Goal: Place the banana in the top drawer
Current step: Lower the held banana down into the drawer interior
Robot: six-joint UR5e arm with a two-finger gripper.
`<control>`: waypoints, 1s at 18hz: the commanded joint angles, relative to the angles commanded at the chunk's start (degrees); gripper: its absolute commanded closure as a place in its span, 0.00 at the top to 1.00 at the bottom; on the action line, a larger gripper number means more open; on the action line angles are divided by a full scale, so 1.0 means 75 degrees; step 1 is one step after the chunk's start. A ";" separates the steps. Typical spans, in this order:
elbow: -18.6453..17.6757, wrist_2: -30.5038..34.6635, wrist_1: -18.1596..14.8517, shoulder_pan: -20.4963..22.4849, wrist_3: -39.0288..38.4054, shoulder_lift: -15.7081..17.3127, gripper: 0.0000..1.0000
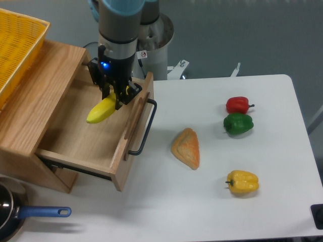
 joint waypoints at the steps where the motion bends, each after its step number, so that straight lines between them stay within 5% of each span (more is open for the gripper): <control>1: 0.0000 0.0000 0.0012 -0.0058 -0.0106 -0.0035 0.38; 5: 0.0000 0.0023 0.0421 -0.0316 -0.0609 -0.0187 0.38; 18: 0.0012 0.0293 0.0469 -0.0598 -0.0716 -0.0480 0.38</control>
